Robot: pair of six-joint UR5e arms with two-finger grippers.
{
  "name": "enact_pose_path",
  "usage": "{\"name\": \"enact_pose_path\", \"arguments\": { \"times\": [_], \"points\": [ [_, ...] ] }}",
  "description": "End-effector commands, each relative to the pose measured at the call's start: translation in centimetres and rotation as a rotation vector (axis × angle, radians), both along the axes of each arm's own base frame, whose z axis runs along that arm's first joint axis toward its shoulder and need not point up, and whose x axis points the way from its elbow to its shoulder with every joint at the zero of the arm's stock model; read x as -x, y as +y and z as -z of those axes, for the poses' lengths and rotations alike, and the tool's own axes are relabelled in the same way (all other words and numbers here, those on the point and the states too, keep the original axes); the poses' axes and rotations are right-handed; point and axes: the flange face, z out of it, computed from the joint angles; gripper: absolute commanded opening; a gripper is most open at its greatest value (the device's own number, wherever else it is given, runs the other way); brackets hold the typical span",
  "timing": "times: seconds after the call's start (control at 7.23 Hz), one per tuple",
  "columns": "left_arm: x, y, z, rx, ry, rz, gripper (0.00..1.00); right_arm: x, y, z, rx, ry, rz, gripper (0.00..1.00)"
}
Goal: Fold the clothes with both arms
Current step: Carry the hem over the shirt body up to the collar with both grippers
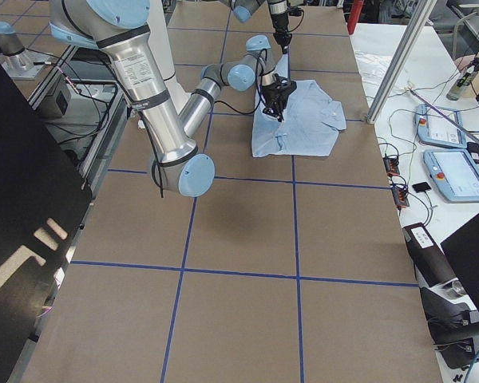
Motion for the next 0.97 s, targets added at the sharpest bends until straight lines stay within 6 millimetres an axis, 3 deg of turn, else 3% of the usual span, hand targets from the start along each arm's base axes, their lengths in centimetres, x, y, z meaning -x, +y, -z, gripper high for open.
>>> {"name": "enact_pose_path", "arguments": {
  "times": [0.0,0.14,0.41,0.55,0.83],
  "points": [
    [-0.7,-5.4,-4.6,-0.016,0.004,0.040,0.00,1.5,-9.0,-1.5,0.041,-0.057,0.006,0.00],
    [-0.9,-7.5,-5.8,-0.018,0.002,0.056,0.00,3.3,-11.9,-1.5,0.055,-0.045,0.007,0.00],
    [-2.4,-10.9,-8.4,-0.038,-0.016,0.103,0.00,4.6,-15.3,-4.6,0.032,-0.035,0.022,0.00],
    [-3.4,-12.1,-8.6,-0.029,-0.027,0.107,0.00,5.8,-16.7,-5.3,0.034,-0.033,0.022,0.00],
    [-5.5,-15.7,-9.4,-0.035,-0.075,0.161,0.00,6.3,-17.4,-6.6,0.034,-0.003,0.047,0.00]
  ]
}}
